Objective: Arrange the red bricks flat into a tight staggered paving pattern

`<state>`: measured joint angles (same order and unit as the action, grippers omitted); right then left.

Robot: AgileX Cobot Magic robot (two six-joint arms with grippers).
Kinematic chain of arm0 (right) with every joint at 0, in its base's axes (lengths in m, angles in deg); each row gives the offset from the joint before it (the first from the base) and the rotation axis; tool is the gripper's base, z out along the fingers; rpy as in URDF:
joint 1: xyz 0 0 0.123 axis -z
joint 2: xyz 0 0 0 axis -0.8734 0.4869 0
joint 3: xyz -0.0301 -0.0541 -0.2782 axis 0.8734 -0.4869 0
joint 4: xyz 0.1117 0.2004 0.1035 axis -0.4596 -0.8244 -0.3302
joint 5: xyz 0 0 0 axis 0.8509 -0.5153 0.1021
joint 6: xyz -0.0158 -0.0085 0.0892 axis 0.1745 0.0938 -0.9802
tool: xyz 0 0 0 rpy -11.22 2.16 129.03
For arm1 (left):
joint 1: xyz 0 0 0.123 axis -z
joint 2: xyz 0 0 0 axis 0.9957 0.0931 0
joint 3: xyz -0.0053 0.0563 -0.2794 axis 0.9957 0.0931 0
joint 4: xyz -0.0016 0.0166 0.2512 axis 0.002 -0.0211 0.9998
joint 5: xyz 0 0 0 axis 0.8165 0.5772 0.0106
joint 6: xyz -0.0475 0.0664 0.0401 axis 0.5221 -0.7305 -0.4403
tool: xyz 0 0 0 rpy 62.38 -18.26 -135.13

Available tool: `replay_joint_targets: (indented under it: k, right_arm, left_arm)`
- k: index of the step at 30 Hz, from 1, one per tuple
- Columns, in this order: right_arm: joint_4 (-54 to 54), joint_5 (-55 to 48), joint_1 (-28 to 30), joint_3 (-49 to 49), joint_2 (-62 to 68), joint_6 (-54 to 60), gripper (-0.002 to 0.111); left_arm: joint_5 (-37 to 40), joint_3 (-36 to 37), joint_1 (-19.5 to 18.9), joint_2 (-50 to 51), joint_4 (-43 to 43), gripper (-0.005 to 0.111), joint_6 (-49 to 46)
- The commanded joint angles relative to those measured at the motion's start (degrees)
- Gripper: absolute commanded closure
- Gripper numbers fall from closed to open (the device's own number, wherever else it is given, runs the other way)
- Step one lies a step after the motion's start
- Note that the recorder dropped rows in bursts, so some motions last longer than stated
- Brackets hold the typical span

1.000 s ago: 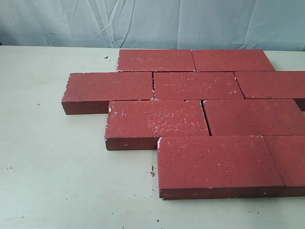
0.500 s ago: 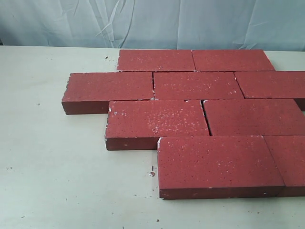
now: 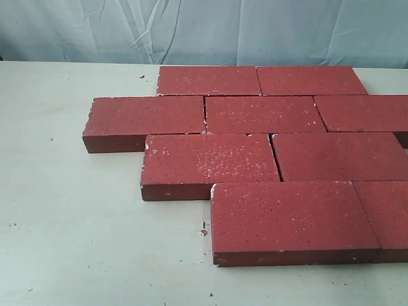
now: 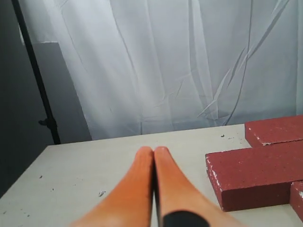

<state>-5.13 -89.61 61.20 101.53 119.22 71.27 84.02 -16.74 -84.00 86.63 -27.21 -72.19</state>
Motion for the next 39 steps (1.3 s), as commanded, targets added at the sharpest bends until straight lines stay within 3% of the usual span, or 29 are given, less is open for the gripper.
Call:
replay_joint_targets:
  k: [1,20,39]
  right_arm:
    - [0.01,0.79,0.23,-0.19,-0.40,-0.05,0.109]
    - [0.01,0.79,0.23,-0.19,-0.40,-0.05,0.109]
    - [0.01,0.79,0.23,-0.19,-0.40,-0.05,0.109]
  left_arm:
    - [-3.73,3.26,-1.07,-0.29,-1.09,0.107,3.30]
    - [-7.53,13.88,-1.07,-0.29,-2.25,0.107,3.30]
    - [-5.85,14.19,-1.07,-0.29,-1.74,0.107,3.30]
